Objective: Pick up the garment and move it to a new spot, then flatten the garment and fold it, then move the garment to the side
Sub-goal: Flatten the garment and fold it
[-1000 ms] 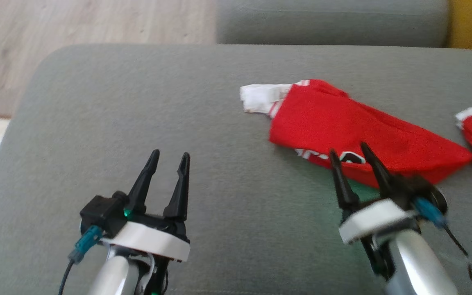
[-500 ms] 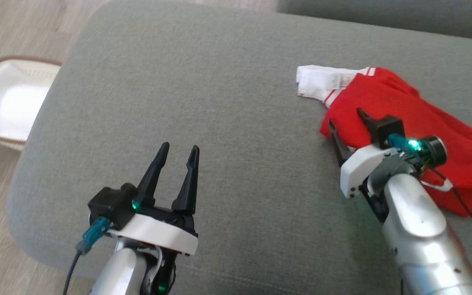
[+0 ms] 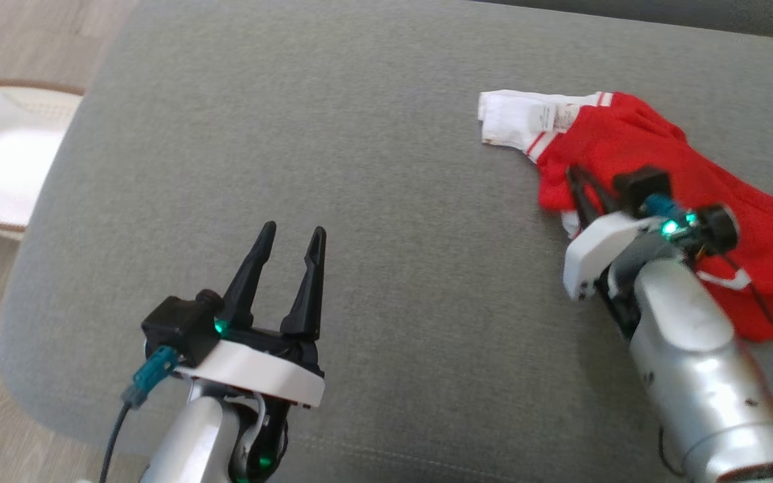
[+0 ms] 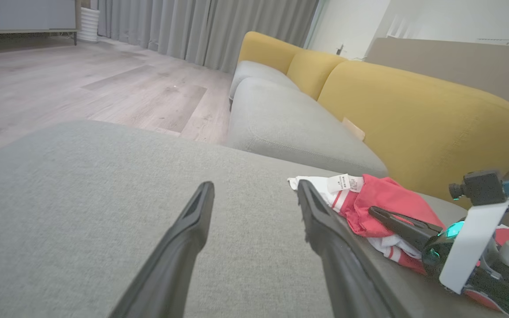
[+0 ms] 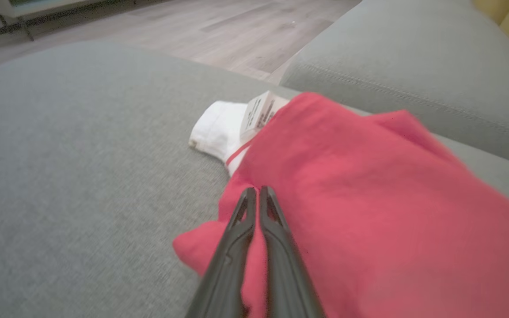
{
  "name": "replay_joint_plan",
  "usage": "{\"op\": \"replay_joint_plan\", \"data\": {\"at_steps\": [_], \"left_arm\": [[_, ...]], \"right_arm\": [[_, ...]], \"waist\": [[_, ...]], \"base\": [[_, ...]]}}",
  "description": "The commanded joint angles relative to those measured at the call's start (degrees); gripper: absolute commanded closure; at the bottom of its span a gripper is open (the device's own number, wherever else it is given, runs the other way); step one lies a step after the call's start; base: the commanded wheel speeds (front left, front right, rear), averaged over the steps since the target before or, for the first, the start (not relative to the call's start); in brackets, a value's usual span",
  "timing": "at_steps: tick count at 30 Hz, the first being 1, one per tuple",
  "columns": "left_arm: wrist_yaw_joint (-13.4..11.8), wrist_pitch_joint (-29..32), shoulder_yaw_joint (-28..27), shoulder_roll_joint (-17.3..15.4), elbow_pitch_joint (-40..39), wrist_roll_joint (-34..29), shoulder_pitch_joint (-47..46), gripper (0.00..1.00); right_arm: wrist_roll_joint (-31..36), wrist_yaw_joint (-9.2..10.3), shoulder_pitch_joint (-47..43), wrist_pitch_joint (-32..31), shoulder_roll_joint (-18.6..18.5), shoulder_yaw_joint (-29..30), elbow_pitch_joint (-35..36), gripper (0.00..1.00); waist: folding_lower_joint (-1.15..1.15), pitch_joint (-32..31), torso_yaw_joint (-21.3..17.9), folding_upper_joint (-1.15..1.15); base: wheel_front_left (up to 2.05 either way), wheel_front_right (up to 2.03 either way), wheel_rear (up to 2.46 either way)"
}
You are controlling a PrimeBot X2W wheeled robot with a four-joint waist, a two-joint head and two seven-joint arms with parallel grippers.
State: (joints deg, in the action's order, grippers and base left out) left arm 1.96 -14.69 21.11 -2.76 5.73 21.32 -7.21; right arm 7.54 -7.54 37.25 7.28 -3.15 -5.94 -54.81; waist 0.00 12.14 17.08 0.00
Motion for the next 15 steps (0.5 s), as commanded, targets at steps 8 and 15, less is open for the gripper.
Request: {"op": "replay_joint_plan", "data": {"at_steps": [8,15], "left_arm": [[-0.1,-0.3,-2.2,-0.1,-2.3,-0.3,-2.4,0.0],[0.0,-0.3,-1.5,-0.1,-2.4,0.0,-2.8,0.0]], "right_arm": [[1.1,0.05,11.1,5.2,-3.3,13.3,4.3,1.0],[5.5,0.05,16.7,2.9,-11.6,22.2,3.6,1.0]], "waist": [[0.0,-1.5,-4.4,0.0],[0.0,-0.9,-4.2,0.0]], "base": [[0.0,0.0,0.0],[0.0,0.0,0.0]]}}
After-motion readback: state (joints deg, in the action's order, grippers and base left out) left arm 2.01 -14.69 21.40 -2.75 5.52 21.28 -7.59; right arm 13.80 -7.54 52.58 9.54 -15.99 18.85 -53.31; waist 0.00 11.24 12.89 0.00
